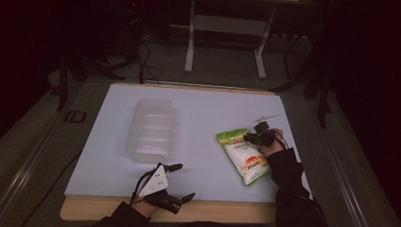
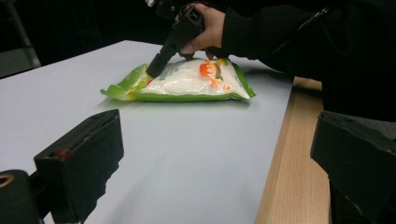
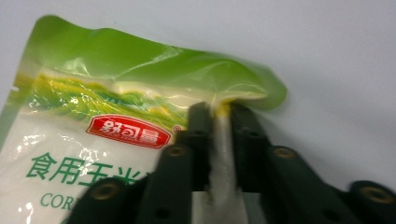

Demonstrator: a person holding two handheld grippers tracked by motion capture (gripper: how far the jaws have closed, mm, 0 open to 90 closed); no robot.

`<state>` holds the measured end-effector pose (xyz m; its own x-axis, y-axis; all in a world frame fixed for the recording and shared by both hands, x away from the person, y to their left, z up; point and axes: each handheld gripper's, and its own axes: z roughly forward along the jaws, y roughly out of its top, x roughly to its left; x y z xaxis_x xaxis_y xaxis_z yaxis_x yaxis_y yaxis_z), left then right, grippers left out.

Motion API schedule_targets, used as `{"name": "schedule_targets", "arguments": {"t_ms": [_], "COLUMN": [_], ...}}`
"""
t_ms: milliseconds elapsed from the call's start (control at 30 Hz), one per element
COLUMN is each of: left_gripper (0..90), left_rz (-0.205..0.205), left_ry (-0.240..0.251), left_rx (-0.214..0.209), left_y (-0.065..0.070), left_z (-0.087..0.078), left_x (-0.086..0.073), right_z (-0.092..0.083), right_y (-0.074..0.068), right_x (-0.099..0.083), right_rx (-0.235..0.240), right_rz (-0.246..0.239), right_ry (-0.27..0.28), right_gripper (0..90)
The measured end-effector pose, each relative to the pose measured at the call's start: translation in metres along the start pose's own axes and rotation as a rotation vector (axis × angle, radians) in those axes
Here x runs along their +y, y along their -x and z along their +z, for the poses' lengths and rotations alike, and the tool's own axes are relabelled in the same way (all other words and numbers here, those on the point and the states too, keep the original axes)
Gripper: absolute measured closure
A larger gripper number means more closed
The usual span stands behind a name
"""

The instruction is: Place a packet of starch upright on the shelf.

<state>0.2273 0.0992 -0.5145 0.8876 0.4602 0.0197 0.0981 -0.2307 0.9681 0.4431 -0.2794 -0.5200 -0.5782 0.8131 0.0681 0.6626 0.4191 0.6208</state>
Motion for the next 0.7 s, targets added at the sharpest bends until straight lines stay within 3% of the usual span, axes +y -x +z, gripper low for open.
{"name": "schedule_targets", "arguments": {"t_ms": [133, 200, 300, 500, 700], "left_gripper": [2.9, 2.9, 2.9, 2.9, 2.9], "left_rz": [0.0, 0.001, 0.003, 0.0, -0.011], "left_ry": [0.002, 0.002, 0.001, 0.003, 0.011], "left_rx": [0.002, 0.002, 0.002, 0.002, 0.004], "left_y": [-0.001, -0.001, -0.001, -0.001, -0.001], "left_z": [0.0, 0.0, -0.001, -0.001, -0.001], "left_x": [0.0, 0.0, 0.0, 0.0, 0.0], "right_z": [-0.002, -0.005, -0.009, -0.031, -0.044], "right_y": [-0.007, -0.007, -0.01, -0.019, -0.031], "right_x": [0.002, 0.003, 0.004, 0.009, 0.011], "right_rx": [-0.045, -0.045, -0.056, -0.021, -0.047], "right_rz": [-0.031, -0.011, -0.017, -0.007, -0.037], "right_ry": [-0.007, 0.004, 0.018, 0.103, 0.148], "right_gripper": [86.4, 86.7, 86.9, 87.0, 87.1]}}
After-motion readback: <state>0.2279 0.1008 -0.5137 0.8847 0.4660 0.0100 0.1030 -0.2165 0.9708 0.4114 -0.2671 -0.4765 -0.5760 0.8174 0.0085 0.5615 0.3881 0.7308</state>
